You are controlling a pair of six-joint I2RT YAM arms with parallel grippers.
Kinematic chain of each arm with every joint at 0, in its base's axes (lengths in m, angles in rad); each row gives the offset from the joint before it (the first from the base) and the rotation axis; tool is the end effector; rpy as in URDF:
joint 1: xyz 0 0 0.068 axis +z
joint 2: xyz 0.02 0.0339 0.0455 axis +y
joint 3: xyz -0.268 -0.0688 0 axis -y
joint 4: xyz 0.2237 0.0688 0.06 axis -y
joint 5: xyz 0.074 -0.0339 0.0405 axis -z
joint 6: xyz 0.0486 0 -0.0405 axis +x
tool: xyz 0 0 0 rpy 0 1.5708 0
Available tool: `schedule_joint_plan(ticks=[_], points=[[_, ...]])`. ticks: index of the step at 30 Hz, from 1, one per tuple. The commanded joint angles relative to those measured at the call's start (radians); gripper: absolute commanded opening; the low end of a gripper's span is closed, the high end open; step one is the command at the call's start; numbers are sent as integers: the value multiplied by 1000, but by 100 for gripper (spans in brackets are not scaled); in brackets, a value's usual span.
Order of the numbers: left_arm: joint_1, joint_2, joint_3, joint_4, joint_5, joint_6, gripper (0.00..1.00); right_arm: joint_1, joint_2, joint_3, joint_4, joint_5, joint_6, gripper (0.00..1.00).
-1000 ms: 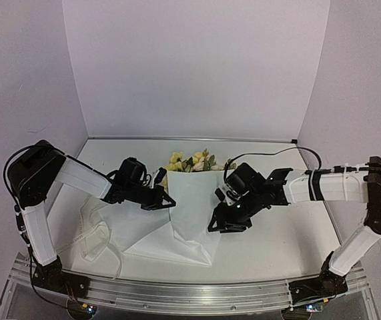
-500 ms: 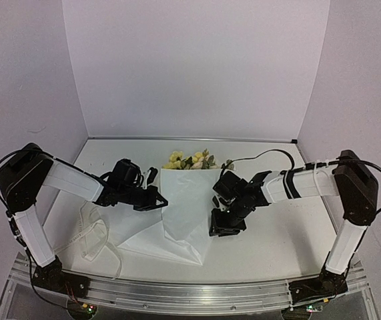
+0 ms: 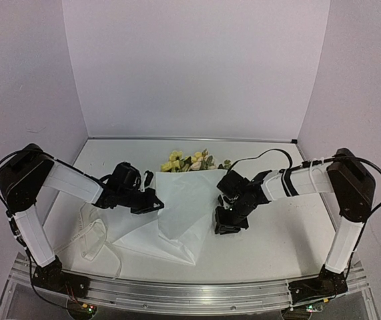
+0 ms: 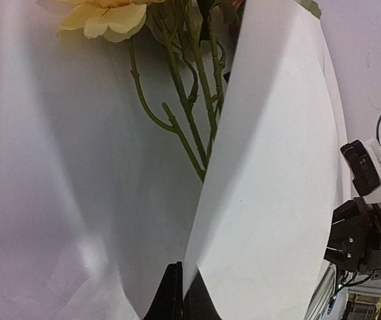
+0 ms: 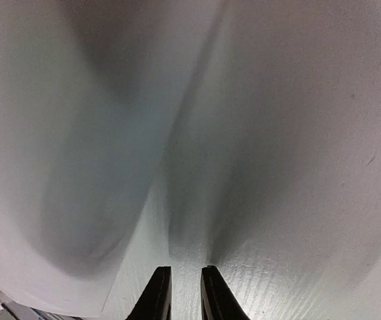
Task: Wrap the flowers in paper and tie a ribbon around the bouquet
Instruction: Press the fold line on the 2/3-folded wrapping paper.
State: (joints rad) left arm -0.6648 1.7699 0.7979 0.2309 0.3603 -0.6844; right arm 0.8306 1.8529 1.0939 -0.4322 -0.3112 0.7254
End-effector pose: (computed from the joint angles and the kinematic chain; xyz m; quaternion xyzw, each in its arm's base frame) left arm 0.2545 -0.2213 0.1446 0.0634 0.9010 -0.3757 0.2073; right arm 0.2202 0.2631 0.1488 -0.0802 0.9673 0.2392 0.0259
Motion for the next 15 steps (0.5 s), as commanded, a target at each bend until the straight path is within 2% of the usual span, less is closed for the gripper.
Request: schedule_joint_plan(ticks=[1,7,15], points=[[-7,-21,-62,86,-50,-50,0,-39,-77,-29,12,-13,-4,20],[-18,-83,-131,125,-64,-62,0,-54,-136,9,9,-74,23,26],[-18,-186,-117,55,-84,-4,0,-34,12,192,153,-186,126,29]])
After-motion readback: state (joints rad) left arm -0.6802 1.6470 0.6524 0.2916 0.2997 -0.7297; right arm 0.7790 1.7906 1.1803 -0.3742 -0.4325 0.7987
